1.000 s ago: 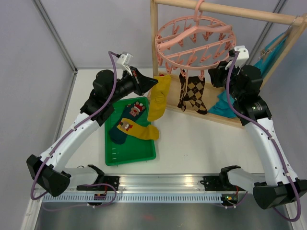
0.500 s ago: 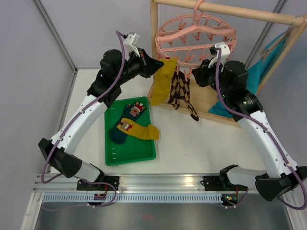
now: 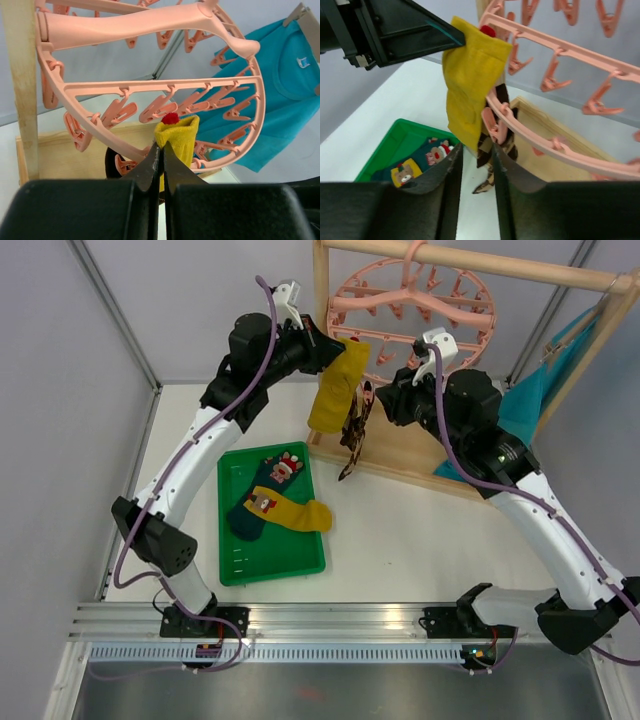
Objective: Clip the socks to the hanger
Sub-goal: Open the clamp at the hanger.
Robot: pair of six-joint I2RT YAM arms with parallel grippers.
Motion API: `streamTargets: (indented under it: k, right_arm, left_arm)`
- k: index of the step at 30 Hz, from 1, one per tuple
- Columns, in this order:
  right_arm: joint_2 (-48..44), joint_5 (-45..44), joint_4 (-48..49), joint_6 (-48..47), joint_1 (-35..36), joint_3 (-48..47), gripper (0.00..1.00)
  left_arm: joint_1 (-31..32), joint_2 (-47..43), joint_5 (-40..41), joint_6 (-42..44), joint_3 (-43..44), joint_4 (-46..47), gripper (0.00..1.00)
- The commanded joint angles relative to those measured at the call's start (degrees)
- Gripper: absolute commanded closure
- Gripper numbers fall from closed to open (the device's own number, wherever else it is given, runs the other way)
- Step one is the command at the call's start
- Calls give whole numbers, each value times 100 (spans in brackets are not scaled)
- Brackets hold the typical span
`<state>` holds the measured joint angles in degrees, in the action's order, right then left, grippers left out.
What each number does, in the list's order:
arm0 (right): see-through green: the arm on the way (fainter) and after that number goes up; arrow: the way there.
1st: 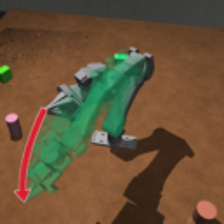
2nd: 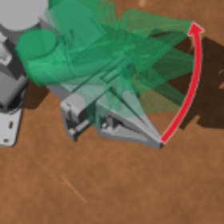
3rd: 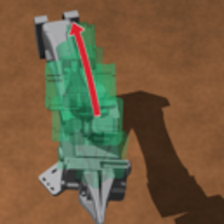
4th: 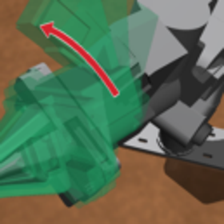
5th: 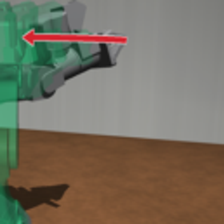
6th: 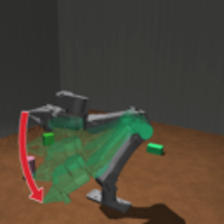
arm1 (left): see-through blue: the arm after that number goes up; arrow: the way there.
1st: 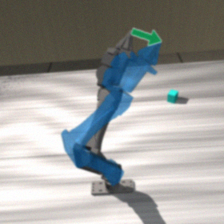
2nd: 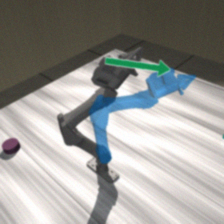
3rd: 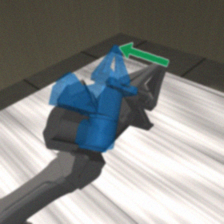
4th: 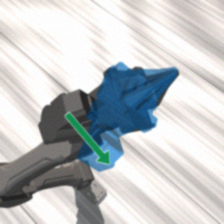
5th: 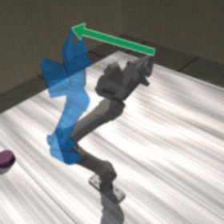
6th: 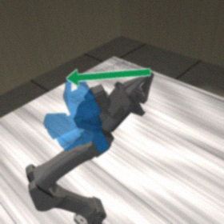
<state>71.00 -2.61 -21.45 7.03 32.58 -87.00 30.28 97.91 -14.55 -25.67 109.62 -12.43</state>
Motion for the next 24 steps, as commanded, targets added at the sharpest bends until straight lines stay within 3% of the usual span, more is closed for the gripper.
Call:
streamTargets:
  k: [1,6,13,15,24]
  right_arm:
    - [-481,-871,-192,-192,29,-116,62]
    - [-1149,-1487,-280,-491,21,482,51]
    - [-1273,-1812,-281,-650,3,1071,50]
    - [-1229,-1822,-184,-947,-49,1229,45]
    - [-1053,-435,44,-896,-1411,1335,38]
  left_arm:
    - [-40,97,189,106,419,-58,98]
    - [-119,272,241,89,674,-146,98]
    - [-181,466,259,80,1139,-243,98]
    - [-189,501,242,89,1228,-269,98]
    - [-242,642,101,80,1465,-304,98]
